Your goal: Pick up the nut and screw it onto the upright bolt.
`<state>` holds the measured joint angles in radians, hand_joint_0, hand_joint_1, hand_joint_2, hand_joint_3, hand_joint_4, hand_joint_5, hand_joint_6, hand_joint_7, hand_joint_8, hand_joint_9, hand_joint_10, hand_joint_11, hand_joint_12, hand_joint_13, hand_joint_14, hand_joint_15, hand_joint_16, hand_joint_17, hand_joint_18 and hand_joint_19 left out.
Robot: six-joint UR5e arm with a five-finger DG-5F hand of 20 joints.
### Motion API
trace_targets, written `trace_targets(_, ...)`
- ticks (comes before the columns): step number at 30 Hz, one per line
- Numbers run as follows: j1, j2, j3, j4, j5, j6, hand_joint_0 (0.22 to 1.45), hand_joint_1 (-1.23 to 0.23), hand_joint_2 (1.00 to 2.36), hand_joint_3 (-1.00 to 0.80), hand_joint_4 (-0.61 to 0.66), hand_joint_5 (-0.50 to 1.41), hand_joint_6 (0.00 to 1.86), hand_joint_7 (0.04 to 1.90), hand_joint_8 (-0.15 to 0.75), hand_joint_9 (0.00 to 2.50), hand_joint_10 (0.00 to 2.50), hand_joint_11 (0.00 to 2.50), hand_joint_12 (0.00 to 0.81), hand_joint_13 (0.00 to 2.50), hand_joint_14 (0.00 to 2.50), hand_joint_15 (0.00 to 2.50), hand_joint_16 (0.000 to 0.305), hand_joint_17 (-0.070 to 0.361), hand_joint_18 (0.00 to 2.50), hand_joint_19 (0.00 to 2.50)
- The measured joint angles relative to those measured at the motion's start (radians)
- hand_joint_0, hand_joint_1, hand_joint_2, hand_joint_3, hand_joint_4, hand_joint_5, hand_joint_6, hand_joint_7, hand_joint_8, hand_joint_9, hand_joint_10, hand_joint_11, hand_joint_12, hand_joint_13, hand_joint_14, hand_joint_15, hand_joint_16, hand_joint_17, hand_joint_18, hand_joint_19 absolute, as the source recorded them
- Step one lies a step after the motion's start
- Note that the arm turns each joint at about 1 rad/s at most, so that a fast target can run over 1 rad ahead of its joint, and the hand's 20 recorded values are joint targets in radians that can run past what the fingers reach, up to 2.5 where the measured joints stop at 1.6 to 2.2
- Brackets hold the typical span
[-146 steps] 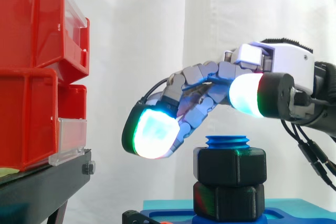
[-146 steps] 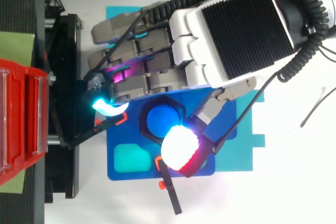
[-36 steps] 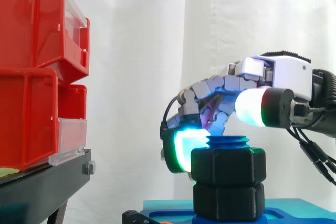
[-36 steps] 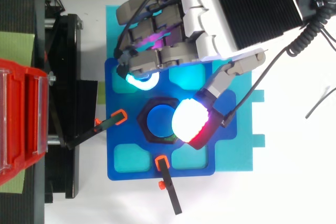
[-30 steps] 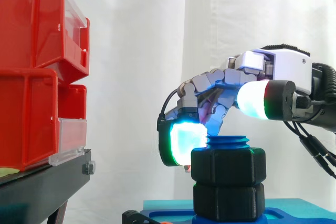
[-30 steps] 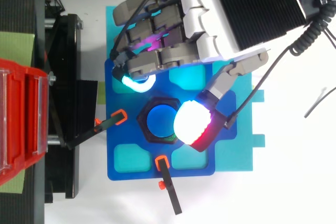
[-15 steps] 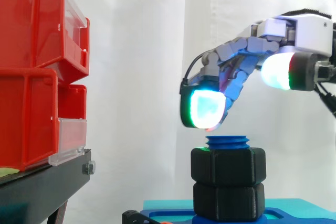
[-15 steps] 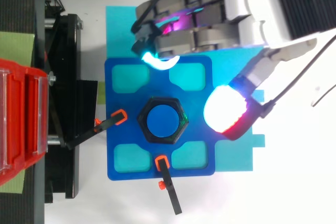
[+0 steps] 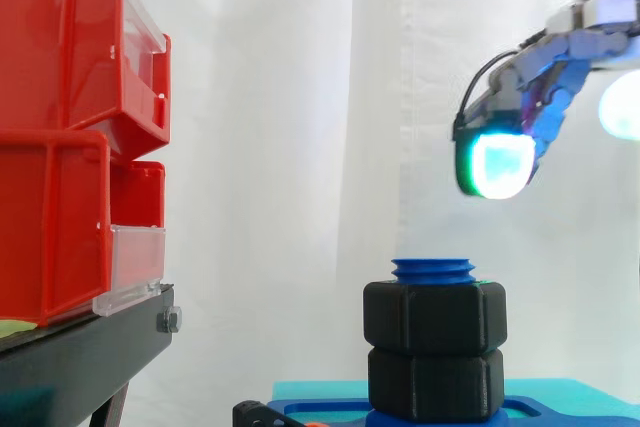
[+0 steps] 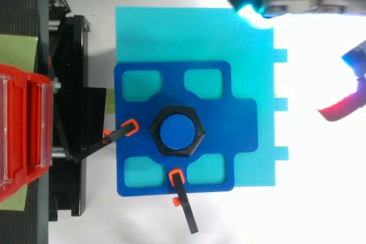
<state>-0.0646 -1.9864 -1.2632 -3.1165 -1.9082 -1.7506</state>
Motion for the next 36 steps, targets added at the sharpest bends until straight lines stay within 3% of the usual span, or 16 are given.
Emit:
trace_targets(7, 0.034, 0.174, -0.182, 0.16, 0.134, 0.12, 0.53, -0.36, 1.0, -0.48, 0.19, -0.15, 0.5, 0.72, 0.216, 0.63, 0.0, 0.0, 0.307, 0.33, 0.0, 0.0, 0.036, 0.082, 0.12, 0.0)
trace_targets(8, 0.04, 0.201, -0.214, 0.191, 0.16, 0.146, 0.53, -0.36, 1.0, -0.48, 0.18, -0.18, 0.5, 0.68, 0.214, 0.54, 0.0, 0.0, 0.323, 0.24, 0.0, 0.0, 0.038, 0.085, 0.01, 0.0)
trace_targets(11, 0.058, 0.258, -0.295, 0.259, 0.233, 0.219, 0.52, -0.36, 1.0, -0.48, 0.15, -0.2, 0.5, 0.62, 0.205, 0.38, 0.0, 0.0, 0.344, 0.13, 0.0, 0.0, 0.041, 0.092, 0.0, 0.0)
trace_targets(15, 0.078, 0.295, -0.399, 0.296, 0.331, 0.321, 0.51, -0.36, 1.0, -0.49, 0.12, -0.22, 0.5, 0.59, 0.204, 0.27, 0.0, 0.0, 0.358, 0.07, 0.0, 0.0, 0.043, 0.097, 0.0, 0.0)
trace_targets(18, 0.086, 0.301, -0.47, 0.294, 0.386, 0.401, 0.5, -0.35, 1.0, -0.5, 0.1, -0.23, 0.5, 0.57, 0.196, 0.22, 0.0, 0.0, 0.358, 0.05, 0.0, 0.0, 0.044, 0.1, 0.0, 0.0)
trace_targets(22, 0.091, 0.303, -0.504, 0.283, 0.441, 0.506, 0.5, -0.34, 1.0, -0.5, 0.09, -0.23, 0.5, 0.57, 0.193, 0.2, 0.0, 0.0, 0.356, 0.03, 0.0, 0.0, 0.045, 0.101, 0.0, 0.0)
trace_targets(29, 0.093, 0.304, -0.511, 0.234, 0.559, 0.694, 0.49, -0.34, 1.0, -0.5, 0.08, -0.24, 0.5, 0.57, 0.189, 0.16, 0.0, 0.0, 0.356, 0.01, 0.0, 0.0, 0.045, 0.101, 0.0, 0.0)
trace_targets(36, 0.093, 0.304, -0.512, 0.142, 0.581, 0.878, 0.49, -0.35, 1.0, -0.5, 0.04, -0.24, 0.5, 0.58, 0.184, 0.16, 0.0, 0.0, 0.349, 0.01, 0.0, 0.0, 0.044, 0.099, 0.0, 0.0)
